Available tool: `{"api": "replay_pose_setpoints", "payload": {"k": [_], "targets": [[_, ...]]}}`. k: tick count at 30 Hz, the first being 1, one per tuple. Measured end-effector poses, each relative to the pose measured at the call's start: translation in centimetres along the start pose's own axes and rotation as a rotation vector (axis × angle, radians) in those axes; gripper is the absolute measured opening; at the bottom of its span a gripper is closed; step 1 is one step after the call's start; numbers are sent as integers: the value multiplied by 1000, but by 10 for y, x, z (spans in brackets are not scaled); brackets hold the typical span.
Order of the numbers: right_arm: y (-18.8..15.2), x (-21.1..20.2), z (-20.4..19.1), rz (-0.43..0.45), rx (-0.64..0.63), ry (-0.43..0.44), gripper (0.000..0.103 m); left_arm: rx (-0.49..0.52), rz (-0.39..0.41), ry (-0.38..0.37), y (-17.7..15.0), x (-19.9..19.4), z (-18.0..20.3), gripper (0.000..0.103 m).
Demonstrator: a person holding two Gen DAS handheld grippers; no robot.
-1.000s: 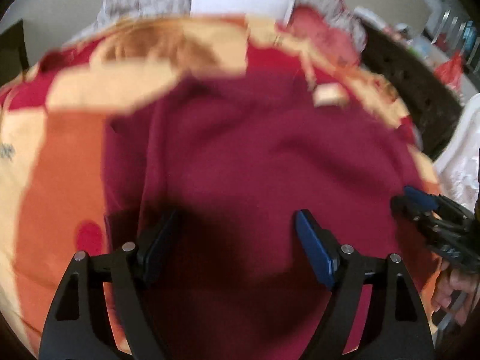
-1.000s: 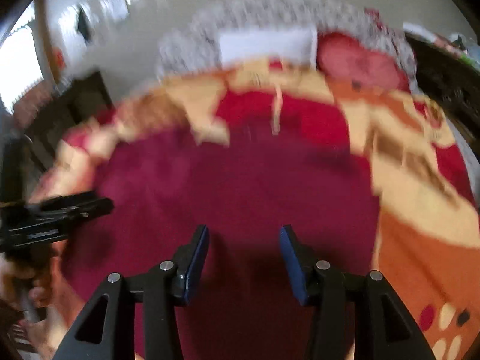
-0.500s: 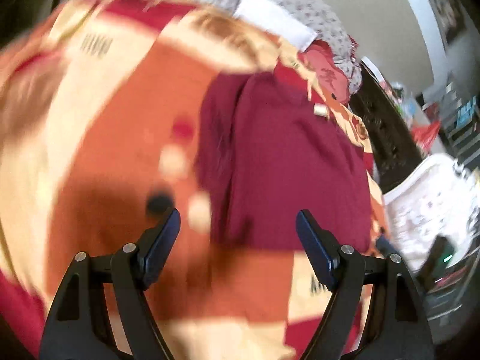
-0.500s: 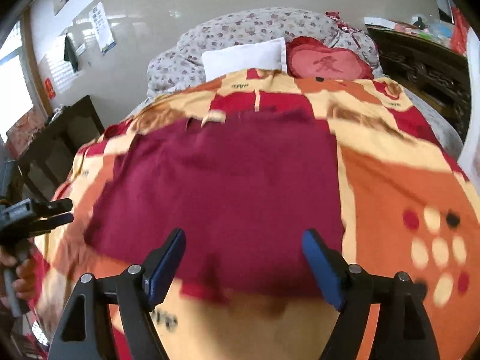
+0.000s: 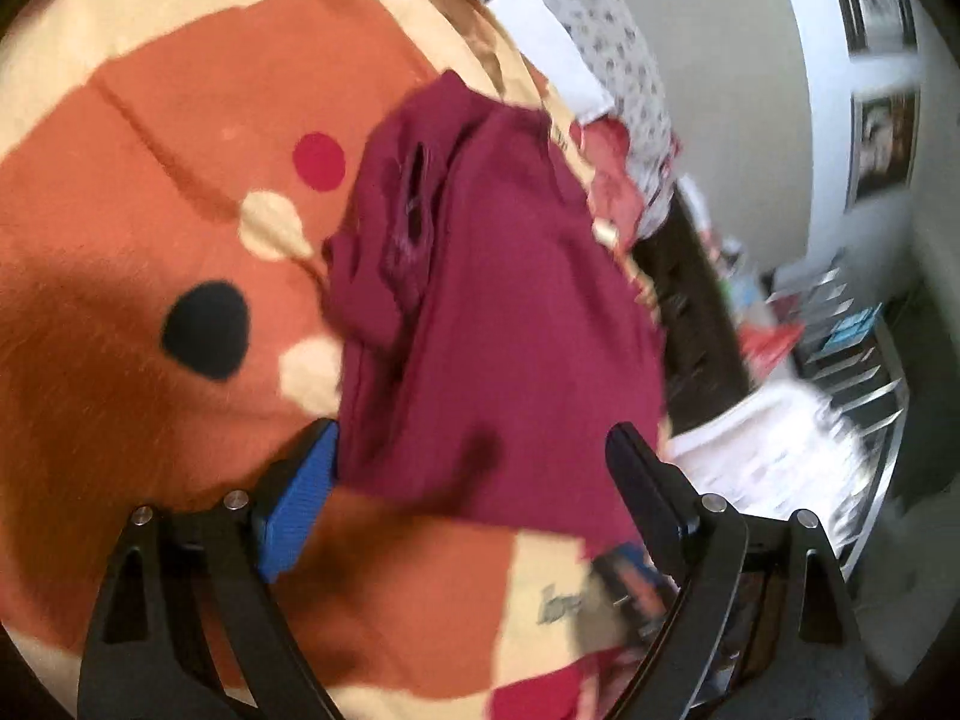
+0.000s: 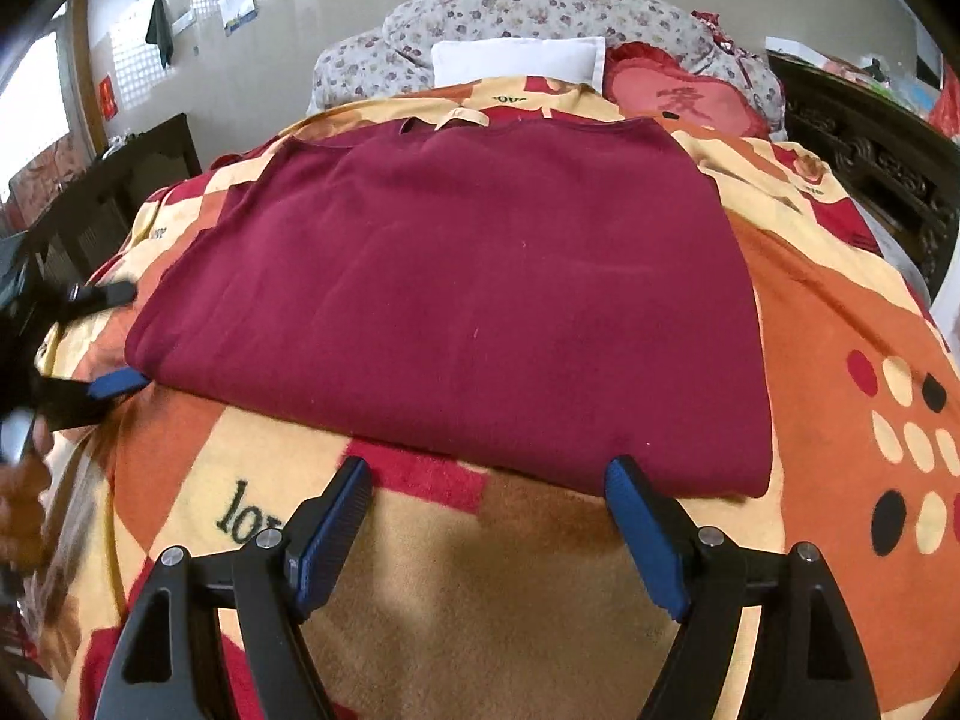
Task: Fold small clothes
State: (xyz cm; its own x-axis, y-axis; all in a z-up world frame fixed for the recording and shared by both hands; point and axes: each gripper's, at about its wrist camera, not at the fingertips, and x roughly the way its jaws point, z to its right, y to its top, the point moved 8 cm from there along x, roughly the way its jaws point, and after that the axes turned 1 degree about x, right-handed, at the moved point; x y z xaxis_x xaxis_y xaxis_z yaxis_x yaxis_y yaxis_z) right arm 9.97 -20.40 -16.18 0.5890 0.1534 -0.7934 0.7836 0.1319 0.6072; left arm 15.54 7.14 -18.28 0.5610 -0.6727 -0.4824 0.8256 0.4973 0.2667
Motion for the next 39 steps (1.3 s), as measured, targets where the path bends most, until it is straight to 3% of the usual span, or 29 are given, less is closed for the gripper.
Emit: {"api": "replay_pose_setpoints", "payload": {"k": [6, 11, 16, 17, 19, 20, 22, 23, 27, 29, 31, 35, 37, 39], "targets": [[-1, 0, 1, -1, 0, 0, 78, -57, -16, -154, -4, -8, 16, 88], [0, 2, 0, -4, -4, -7, 79, -60, 22, -109, 11, -1, 9, 88], [-1, 2, -1, -5, -11, -16, 79, 104, 5, 39, -1, 12, 18, 87], [-1, 2, -1, -4, -11, -16, 79, 132, 11, 63, -1, 13, 19, 84], [0, -1, -1, 6, -7, -21, 78, 125, 44, 97, 0, 9, 10, 66], [2, -5, -1, 23, -7, -33, 78, 112, 57, 100, 2, 9, 4, 63], [13, -19, -6, 39, -10, -22, 78, 122, 93, 133, 3, 9, -8, 34], [23, -27, -11, 56, -13, 1, 78, 144, 107, 146, 2, 10, -12, 31], [88, -52, -42, 111, -36, 103, 78, 82, 130, 81, 8, 7, -21, 31], [122, -42, -68, 60, -39, 210, 78, 101, 138, 88, 8, 8, -20, 31], [149, -17, -100, -59, -53, 342, 78, 136, 150, 119, 0, 8, -19, 30], [198, 38, -160, -204, -31, 470, 78, 180, 158, 165, -4, 9, -18, 23], [208, 69, -179, -304, 21, 480, 78, 173, 159, 154, -5, 5, -21, 22], [216, 107, -193, -390, 42, 398, 78, 163, 157, 139, -6, 4, -22, 22]]}}
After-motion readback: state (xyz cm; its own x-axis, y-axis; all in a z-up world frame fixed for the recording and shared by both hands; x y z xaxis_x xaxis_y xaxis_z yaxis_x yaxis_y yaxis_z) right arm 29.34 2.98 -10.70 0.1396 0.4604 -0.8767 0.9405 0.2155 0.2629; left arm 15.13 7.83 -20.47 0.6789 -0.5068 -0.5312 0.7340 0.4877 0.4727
